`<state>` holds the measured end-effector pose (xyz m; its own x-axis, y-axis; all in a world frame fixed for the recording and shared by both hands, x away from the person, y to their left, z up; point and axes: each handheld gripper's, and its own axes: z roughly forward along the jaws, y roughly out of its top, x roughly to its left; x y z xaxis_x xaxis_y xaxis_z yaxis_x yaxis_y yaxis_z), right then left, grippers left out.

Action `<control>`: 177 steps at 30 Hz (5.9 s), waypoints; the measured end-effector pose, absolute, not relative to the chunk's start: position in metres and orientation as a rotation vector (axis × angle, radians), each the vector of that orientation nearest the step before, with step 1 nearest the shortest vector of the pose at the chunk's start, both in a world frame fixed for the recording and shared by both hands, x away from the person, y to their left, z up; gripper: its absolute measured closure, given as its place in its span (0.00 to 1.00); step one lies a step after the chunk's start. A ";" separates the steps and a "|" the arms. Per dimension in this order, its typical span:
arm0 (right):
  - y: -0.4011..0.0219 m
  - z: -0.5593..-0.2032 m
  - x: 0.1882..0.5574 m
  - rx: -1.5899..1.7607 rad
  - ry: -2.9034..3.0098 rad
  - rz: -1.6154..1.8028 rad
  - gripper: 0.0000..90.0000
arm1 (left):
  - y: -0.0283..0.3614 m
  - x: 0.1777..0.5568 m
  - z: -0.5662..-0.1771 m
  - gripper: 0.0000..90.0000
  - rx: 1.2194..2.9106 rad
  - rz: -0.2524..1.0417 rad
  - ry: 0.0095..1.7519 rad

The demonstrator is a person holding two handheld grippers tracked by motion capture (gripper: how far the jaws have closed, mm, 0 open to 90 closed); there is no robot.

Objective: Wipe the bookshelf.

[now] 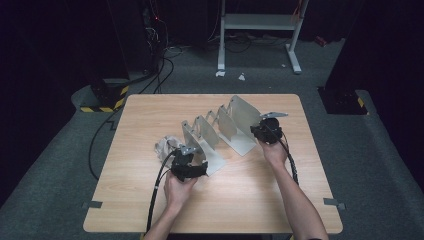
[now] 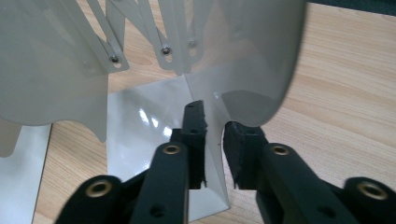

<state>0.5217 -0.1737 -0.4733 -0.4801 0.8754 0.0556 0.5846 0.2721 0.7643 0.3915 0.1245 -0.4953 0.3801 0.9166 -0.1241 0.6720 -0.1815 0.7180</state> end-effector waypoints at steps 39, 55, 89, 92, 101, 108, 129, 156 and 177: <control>-0.184 -0.481 0.454 1.301 2.186 1.008 1.00 | 0.139 0.399 -0.496 0.68 1.918 0.369 1.339; -0.177 -0.503 0.458 1.362 2.183 1.030 0.91 | 0.159 0.404 -0.500 0.74 1.880 0.389 1.381; -0.159 -0.505 0.436 1.415 2.148 1.029 0.93 | 0.171 0.437 -0.499 0.86 1.949 0.385 1.358; -0.156 -0.504 0.442 1.415 2.162 1.025 0.92 | 0.172 0.442 -0.500 0.87 1.924 0.377 1.370; -0.154 -0.505 0.445 1.405 2.167 1.038 0.91 | 0.171 0.444 -0.500 0.87 1.932 0.378 1.369; -0.158 -0.505 0.443 1.390 2.178 1.074 0.81 | 0.174 0.439 -0.497 0.85 1.943 0.395 1.347; -0.211 -0.502 0.431 1.430 2.165 1.233 0.64 | 0.192 0.416 -0.471 0.53 1.823 0.383 1.318; -0.239 -0.483 0.410 1.372 2.091 1.240 0.60 | 0.254 0.373 -0.465 0.47 1.677 0.449 1.318; -0.258 -0.503 0.398 1.427 2.085 1.160 0.58 | 0.276 0.357 -0.499 0.42 1.753 0.506 1.415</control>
<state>0.3977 -0.2582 -0.5030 -0.4255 0.8926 0.1491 0.5974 0.1533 0.7871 0.3567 0.2763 -0.4993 0.2913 0.9405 -0.1748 0.6166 -0.0448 0.7860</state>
